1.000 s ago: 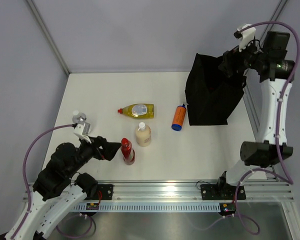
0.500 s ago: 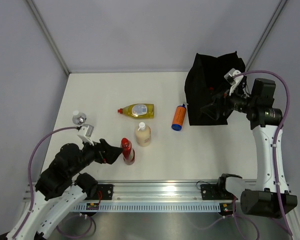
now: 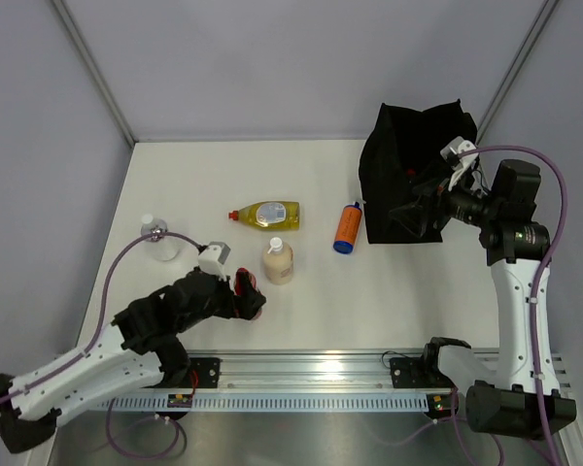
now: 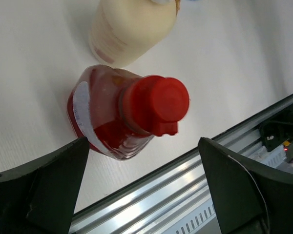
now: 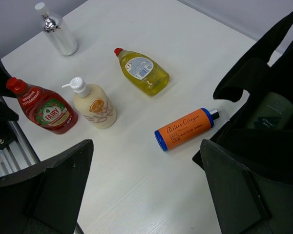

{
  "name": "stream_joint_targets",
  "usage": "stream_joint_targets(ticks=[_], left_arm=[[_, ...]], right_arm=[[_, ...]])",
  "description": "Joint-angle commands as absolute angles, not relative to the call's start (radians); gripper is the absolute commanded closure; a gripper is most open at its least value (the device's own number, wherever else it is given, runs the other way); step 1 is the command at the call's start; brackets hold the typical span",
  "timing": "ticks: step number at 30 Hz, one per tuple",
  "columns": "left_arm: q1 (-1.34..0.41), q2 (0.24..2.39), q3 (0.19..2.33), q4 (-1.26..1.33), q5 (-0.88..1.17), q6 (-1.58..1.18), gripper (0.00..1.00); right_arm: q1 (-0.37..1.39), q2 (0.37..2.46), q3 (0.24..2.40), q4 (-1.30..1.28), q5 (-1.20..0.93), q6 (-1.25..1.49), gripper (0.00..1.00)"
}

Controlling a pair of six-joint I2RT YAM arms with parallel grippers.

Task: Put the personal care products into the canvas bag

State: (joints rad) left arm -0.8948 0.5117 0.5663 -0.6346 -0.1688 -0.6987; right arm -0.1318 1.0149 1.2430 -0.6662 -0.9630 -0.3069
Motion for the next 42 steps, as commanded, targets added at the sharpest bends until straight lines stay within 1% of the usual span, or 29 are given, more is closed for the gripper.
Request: stream_joint_targets(ticks=[1,4,7,8,10,11,14,15,16,18,19,21,22,24,25,26,27,29,30,31,32,33,34,36,37,38,39,40,42], left_arm=[[-1.044,0.592,0.587,-0.595,-0.528,-0.797,0.01],[-1.088,0.669,0.575,-0.612,-0.671,-0.877,0.01],[-1.095,0.745,0.513,-0.508,-0.754,-0.899,0.03],[-1.097,0.762,0.497,-0.411,-0.761,-0.887,0.15],[-1.097,0.804,0.468,-0.306,-0.761,-0.821,0.3],[-1.095,0.816,0.468,-0.248,-0.764,-0.804,0.35],[-1.097,0.839,0.469,-0.18,-0.769,-0.732,0.49],[-1.097,0.835,0.468,-0.166,-0.764,-0.697,0.63],[-1.097,0.824,0.462,-0.154,-0.756,-0.678,0.71],[-1.097,0.773,0.453,-0.135,-0.749,-0.629,0.83],[-1.097,0.75,0.449,-0.13,-0.72,-0.603,0.87],[-1.097,0.668,0.449,-0.109,-0.681,-0.514,0.92],[-1.095,0.638,0.451,-0.095,-0.629,-0.471,1.0],[-1.094,0.562,0.471,-0.078,-0.576,-0.369,1.0],[-1.091,0.543,0.488,-0.093,-0.513,-0.333,1.0],[-1.089,0.531,0.506,-0.115,-0.485,-0.307,1.0],[-1.089,0.52,0.529,-0.135,-0.457,-0.264,1.0],[-1.088,0.52,0.596,-0.172,-0.335,-0.22,1.0],[-1.088,0.532,0.621,-0.181,-0.257,-0.198,1.0],[-1.086,0.541,0.664,-0.189,-0.214,-0.186,1.0],[-1.086,0.554,0.684,-0.186,-0.178,-0.18,1.0],[-1.085,0.569,0.704,-0.177,-0.145,-0.175,1.0],[-1.083,0.606,0.722,-0.148,-0.082,-0.17,1.0],[-1.077,0.655,0.779,-0.109,-0.007,-0.169,1.0],[-1.068,0.71,0.801,-0.074,0.045,-0.166,1.0],[-1.062,0.738,0.839,-0.057,0.082,-0.16,1.0],[-1.055,0.765,0.857,-0.04,0.153,-0.158,1.0],[-1.042,0.813,0.874,-0.013,0.179,-0.155,1.0],[-1.022,0.85,0.908,0.009,0.248,-0.147,1.0]], right_arm=[[-0.13,1.014,1.224,-0.623,-0.985,-0.282,0.01],[-0.13,1.006,1.213,-0.624,-0.991,-0.281,0.01],[-0.13,0.999,1.201,-0.629,-1.005,-0.284,0.01],[-0.13,0.994,1.198,-0.627,-1.008,-0.284,0.01],[-0.13,0.985,1.19,-0.64,-1.018,-0.307,0.01],[-0.13,0.974,1.19,-0.655,-1.025,-0.323,0.0],[-0.129,0.948,1.192,-0.742,-1.066,-0.446,0.0],[-0.129,0.937,1.187,-0.765,-1.08,-0.486,0.01],[-0.127,0.927,1.183,-0.813,-1.116,-0.567,0.01],[-0.123,0.896,1.174,-0.859,-1.153,-0.647,0.0],[-0.121,0.891,1.175,-0.933,-1.201,-0.755,0.01],[-0.094,0.902,1.184,-1.02,-1.239,-0.872,0.0],[-0.075,0.911,1.196,-1.082,-1.256,-0.95,0.0],[0.009,0.948,1.209,-1.126,-1.25,-1.0,0.02],[0.059,0.972,1.215,-1.123,-1.221,-1.003,0.04],[0.131,0.985,1.213,-1.106,-1.21,-0.991,0.05],[0.164,0.994,1.209,-1.074,-1.2,-0.95,0.06],[0.225,1.015,1.189,-0.95,-1.177,-0.83,0.09],[0.295,1.019,1.174,-0.852,-1.134,-0.784,0.1],[0.34,1.025,1.166,-0.794,-1.096,-0.675,0.11],[0.386,1.034,1.157,-0.735,-1.048,-0.629,0.11],[0.473,1.04,1.144,-0.692,-1.007,-0.596,0.11],[0.51,1.051,1.141,-0.599,-0.927,-0.483,0.11],[0.575,1.109,1.155,-0.526,-0.815,-0.382,0.11],[0.642,1.139,1.158,-0.516,-0.778,-0.38,0.09],[0.664,1.147,1.158,-0.506,-0.741,-0.388,0.03],[0.675,1.157,1.158,-0.486,-0.723,-0.387,0.02],[0.678,1.17,1.161,-0.483,-0.721,-0.394,0.0],[0.678,1.177,1.158,-0.511,-0.753,-0.458,0.01]])
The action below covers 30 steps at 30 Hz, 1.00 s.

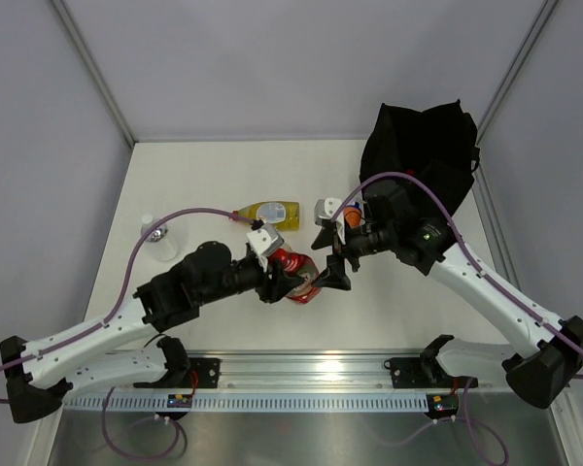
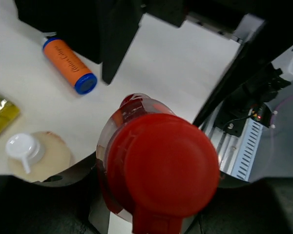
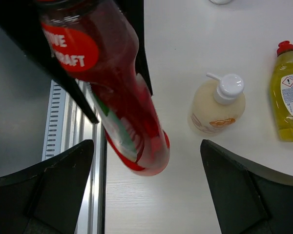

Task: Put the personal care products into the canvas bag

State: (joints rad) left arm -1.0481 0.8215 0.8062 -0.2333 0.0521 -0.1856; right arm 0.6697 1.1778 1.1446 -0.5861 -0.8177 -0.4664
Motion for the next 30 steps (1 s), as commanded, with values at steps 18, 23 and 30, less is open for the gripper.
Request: stream_joint_targets(ticks=[18,23,30], left_arm=[[-0.936,0.905,0.928,0.184,0.319,-0.166,1.0],[-0.931,0.877,0.908,0.187,0.304,-0.169,1.0],[-0.922,0.831,0.879,0.193,0.177,-0.219,0.21]], right_arm=[[0.676,1.295,1.209,-0.735,-1.074,-0.69,0.25],[0.663,1.312,1.232,-0.744,-1.089,-0.66,0.71],[0.592,1.264,1.23,-0.712,-1.144,-0.623,1.0]])
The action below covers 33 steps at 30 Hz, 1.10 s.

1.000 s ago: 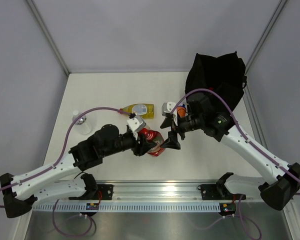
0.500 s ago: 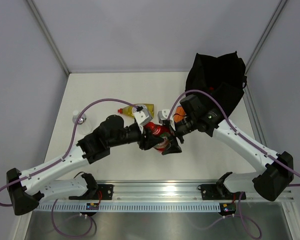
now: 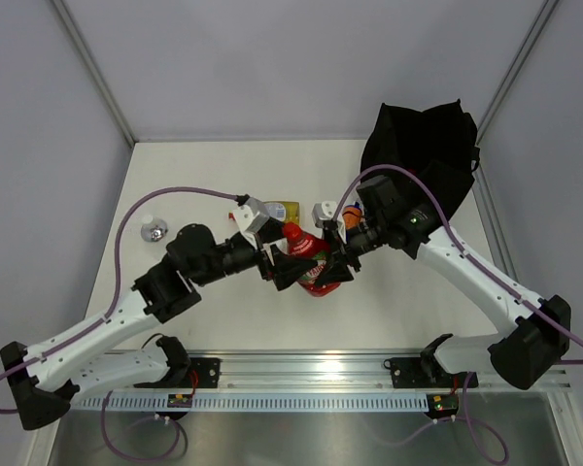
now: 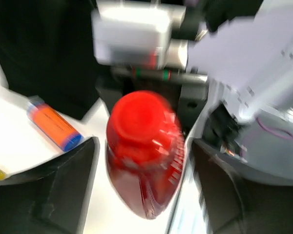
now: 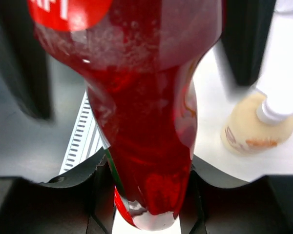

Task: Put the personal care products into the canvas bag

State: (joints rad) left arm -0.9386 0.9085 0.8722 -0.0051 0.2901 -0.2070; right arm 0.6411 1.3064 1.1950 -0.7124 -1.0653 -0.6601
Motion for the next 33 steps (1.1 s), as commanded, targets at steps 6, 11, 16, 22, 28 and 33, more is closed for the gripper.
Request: stream_joint_targets(ticks=[6,11,16,22,28,33], left_arm=[[-0.916,0.805,0.945,0.065,0.086,-0.137,0.01],[-0.914,0.793,1.017,-0.05,0.005,-0.062,0.01],[-0.911,0.761,0.982,-0.155,-0.121,-0.047,0.01],[-0.911,0.689,0.867,-0.178,-0.144,-0.104,0.01],[-0.911,0.581,0.792,-0.207,-0.149,-0.135,0.01],[-0.911,0.526,0.749,-0.248,-0.173,-0.176,0.01]], right_arm=[[0.482,1.217,1.275,-0.758,-1.115,-0.644,1.0],[0.303,1.193,1.379,-0.736,-1.075,-0.566,1.0],[0.067,1.215,1.56,-0.546,-0.826,-0.283,1.0],[-0.047,1.373,1.775,-0.449,-0.451,-0.305,1.0],[-0.117,1.543,1.9,-0.537,-0.5,-0.569,1.0],[-0.173,1.693,2.011,-0.786,-0.58,-0.771,1.0]])
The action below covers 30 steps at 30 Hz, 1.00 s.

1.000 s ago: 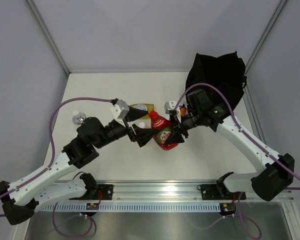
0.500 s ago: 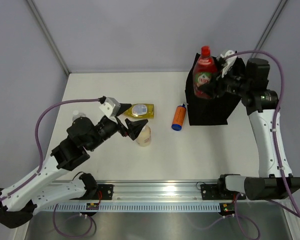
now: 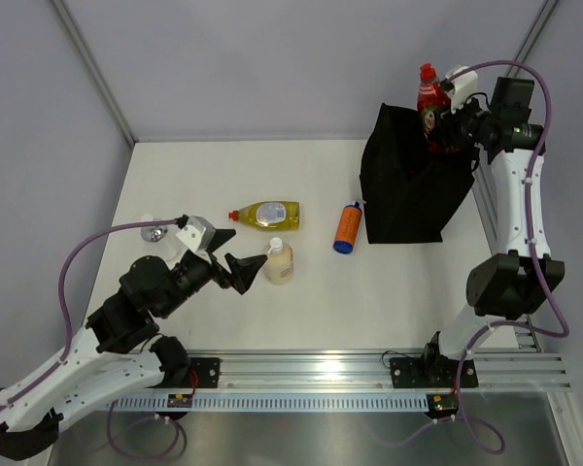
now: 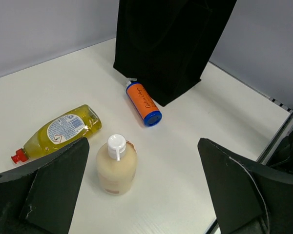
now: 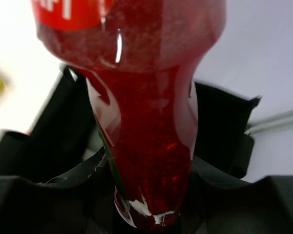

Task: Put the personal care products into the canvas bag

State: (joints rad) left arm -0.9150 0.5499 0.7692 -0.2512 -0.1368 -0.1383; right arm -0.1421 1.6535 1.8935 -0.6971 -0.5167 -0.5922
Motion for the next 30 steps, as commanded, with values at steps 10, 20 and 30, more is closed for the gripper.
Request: stream_joint_targets(ticks=[10,20,30], left_arm=[[-0.911,0.486,0.693,-0.282,-0.193,-0.23,0.01],[-0.911,0.538,0.683,-0.285,-0.251,-0.34,0.01],[-0.911,0.626,0.673,-0.321,-0.265,-0.491,0.01]], right_arm=[[-0.16,1.887,2.138,-1.239,-0.624,-1.048,0.97],[-0.14,1.951,2.08,-1.126,-0.571,-0.767,0.35],[-0.149,1.888,2.31,-1.163,-0.528,-0.628,0.02]])
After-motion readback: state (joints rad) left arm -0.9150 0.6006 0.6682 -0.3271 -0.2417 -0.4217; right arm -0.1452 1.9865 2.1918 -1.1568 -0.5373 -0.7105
